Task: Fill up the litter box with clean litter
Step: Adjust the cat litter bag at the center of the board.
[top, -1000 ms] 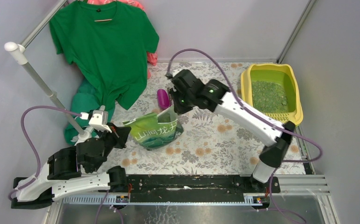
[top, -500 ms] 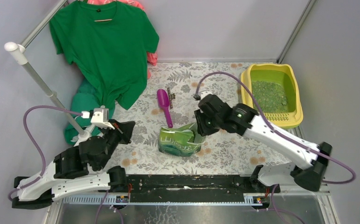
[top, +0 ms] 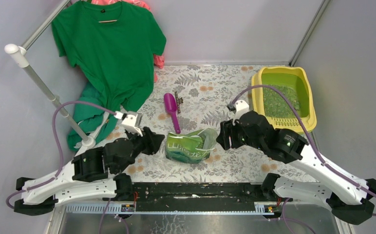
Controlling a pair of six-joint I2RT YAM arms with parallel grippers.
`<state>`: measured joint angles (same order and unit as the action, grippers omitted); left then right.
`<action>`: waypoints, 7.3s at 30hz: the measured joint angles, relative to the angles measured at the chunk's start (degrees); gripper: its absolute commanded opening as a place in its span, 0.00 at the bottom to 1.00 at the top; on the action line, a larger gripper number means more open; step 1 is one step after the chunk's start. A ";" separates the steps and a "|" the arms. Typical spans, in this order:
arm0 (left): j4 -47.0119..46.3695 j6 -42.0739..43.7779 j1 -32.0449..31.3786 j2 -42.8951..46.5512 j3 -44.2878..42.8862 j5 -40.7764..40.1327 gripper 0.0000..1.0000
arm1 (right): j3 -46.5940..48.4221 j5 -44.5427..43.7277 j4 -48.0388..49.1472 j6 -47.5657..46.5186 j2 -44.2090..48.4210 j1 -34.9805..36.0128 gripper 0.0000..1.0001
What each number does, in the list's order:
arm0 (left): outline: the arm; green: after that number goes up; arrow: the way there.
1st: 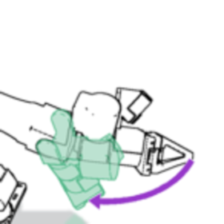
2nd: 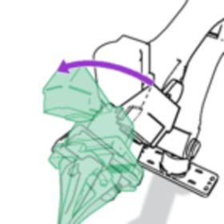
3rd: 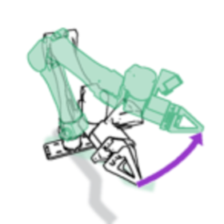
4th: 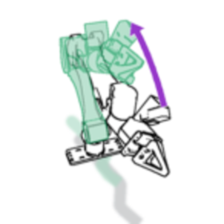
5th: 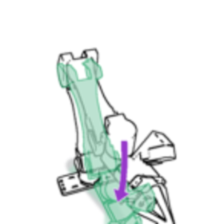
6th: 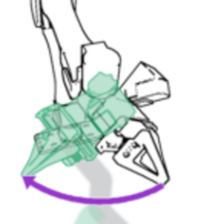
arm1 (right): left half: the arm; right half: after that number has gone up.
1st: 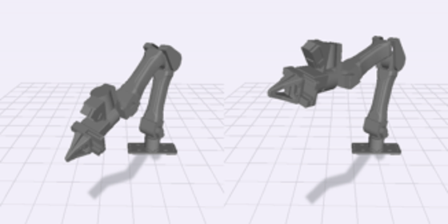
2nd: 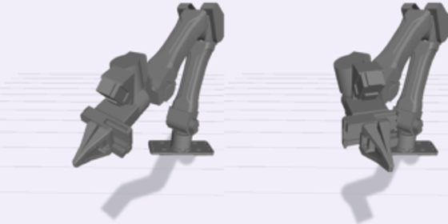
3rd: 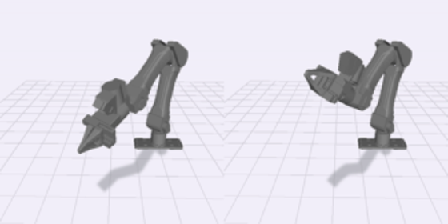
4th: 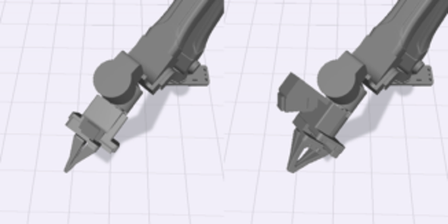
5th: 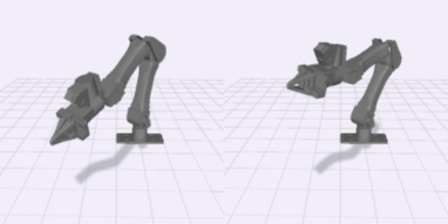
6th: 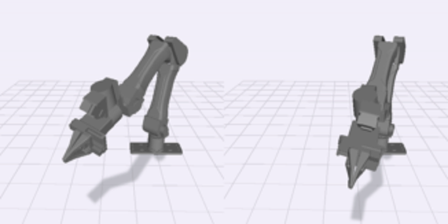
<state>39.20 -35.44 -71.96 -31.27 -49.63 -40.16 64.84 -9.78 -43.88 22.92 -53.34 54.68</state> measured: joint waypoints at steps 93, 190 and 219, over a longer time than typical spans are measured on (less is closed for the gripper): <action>-37.44 41.09 0.35 -8.11 5.84 -7.48 0.00 | 23.52 14.93 -12.24 3.56 -20.00 2.82 0.00; -41.18 32.89 0.39 16.31 24.94 -18.71 0.03 | 14.03 16.55 9.42 -46.95 -22.53 6.71 0.63; -35.65 36.76 0.39 12.11 20.06 -19.43 0.03 | 27.74 27.45 0.31 -53.55 -44.22 3.54 0.00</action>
<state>3.55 1.32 -71.57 -19.16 -29.56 -59.59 92.58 17.67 -43.57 -30.63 -97.56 58.22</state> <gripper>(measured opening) 0.031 0.014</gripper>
